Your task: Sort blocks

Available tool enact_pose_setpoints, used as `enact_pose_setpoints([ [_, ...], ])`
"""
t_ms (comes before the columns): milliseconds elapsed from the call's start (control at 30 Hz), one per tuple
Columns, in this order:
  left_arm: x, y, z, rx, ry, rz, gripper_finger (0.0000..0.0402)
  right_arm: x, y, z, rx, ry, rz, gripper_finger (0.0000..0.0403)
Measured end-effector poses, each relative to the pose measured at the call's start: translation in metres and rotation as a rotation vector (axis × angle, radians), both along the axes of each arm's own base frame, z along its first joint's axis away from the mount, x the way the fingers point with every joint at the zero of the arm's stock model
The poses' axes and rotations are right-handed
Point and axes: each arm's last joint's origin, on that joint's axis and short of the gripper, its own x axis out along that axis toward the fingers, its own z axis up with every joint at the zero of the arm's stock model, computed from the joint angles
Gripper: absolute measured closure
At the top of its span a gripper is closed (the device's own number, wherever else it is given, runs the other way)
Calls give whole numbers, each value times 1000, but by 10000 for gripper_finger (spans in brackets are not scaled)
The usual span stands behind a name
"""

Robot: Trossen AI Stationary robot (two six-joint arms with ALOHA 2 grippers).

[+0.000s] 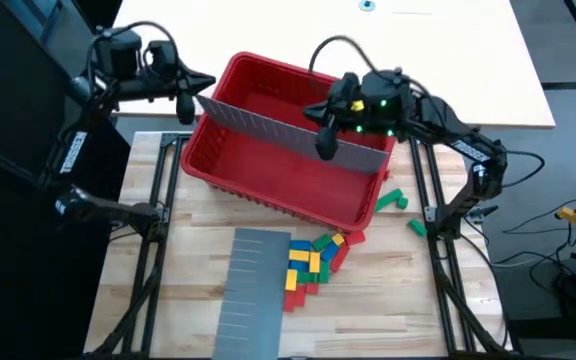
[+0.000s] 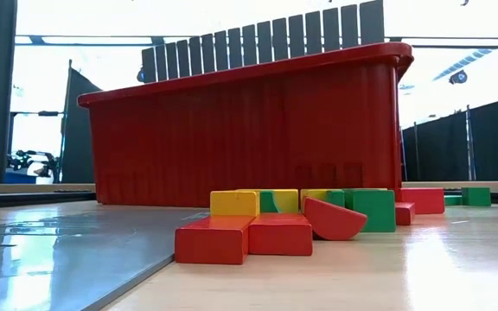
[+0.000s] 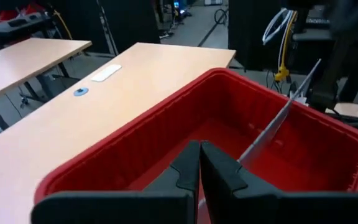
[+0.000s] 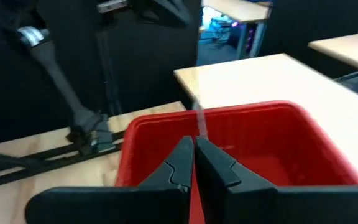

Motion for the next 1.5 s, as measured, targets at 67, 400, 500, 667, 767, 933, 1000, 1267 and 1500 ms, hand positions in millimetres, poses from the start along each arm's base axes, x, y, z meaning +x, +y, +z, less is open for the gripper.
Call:
enact_pose_setpoints([
  [67,-3,-4,-9,-13,-26,8,402,2,6,-7,15,21,-5,403],
  [400,-8,-11,-31,-14,-108,11,401,-38,30,-19,74,-3,-88,403],
  [500,-2,-6,-36,-35,-93,6,401,-43,34,-27,83,-40,-77,403],
  [667,11,-1,-42,-48,-83,-29,401,-40,37,-60,139,-31,-80,403],
  [767,15,1,-41,-29,-101,-38,402,-38,38,-73,145,-83,-75,403],
  [933,14,-1,-41,-19,-151,-32,401,-52,38,-68,127,-218,-70,403],
  [1000,13,-2,-43,-3,-182,-32,402,-58,37,-67,102,-227,-95,403],
  [1267,16,3,-79,-26,-353,3,402,-66,36,-85,73,-166,-163,403],
  [1500,19,7,-97,-27,-376,64,401,-62,32,-98,32,-107,-242,403],
])
